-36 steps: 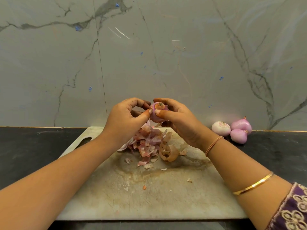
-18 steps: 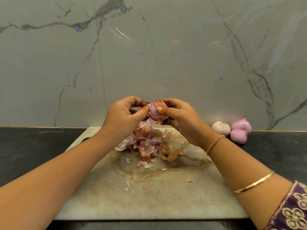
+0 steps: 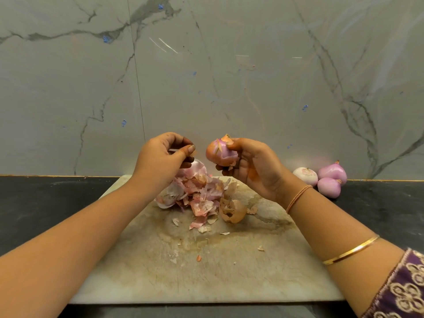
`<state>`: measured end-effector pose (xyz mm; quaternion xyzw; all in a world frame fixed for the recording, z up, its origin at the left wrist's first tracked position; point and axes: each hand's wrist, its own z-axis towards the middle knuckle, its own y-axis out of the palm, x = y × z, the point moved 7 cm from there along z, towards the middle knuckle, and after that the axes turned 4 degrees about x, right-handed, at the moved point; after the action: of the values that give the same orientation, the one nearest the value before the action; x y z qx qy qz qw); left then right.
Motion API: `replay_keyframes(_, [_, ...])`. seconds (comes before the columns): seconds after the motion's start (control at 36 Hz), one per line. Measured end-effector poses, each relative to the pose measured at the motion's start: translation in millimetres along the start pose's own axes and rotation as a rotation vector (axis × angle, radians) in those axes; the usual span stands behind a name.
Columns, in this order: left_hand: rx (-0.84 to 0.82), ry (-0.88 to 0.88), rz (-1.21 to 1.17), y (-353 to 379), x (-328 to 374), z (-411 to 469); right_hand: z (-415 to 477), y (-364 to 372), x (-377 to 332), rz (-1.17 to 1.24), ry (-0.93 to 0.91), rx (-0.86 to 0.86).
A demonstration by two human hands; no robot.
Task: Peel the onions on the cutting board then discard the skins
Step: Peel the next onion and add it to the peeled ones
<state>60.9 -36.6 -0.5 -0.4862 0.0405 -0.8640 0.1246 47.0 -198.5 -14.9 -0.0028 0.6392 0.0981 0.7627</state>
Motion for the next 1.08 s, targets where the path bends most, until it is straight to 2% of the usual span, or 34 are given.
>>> replay_keyframes(0.11, [-0.076,0.090,0.089,6,6,-5,0,0,4,0.045,0.056,0.011])
replay_keyframes(0.36, [-0.196,0.533,0.202,21,38,-22,2,-2,5,0.028,0.067,0.024])
replay_keyframes(0.67, [-0.212,0.543,0.307,23,31,-20,1,-1,1,-0.194,-0.004,0.061])
replay_keyframes(1.08, [-0.264,0.516,0.342,26,31,-19,2,-2,1,-0.309,-0.033,0.085])
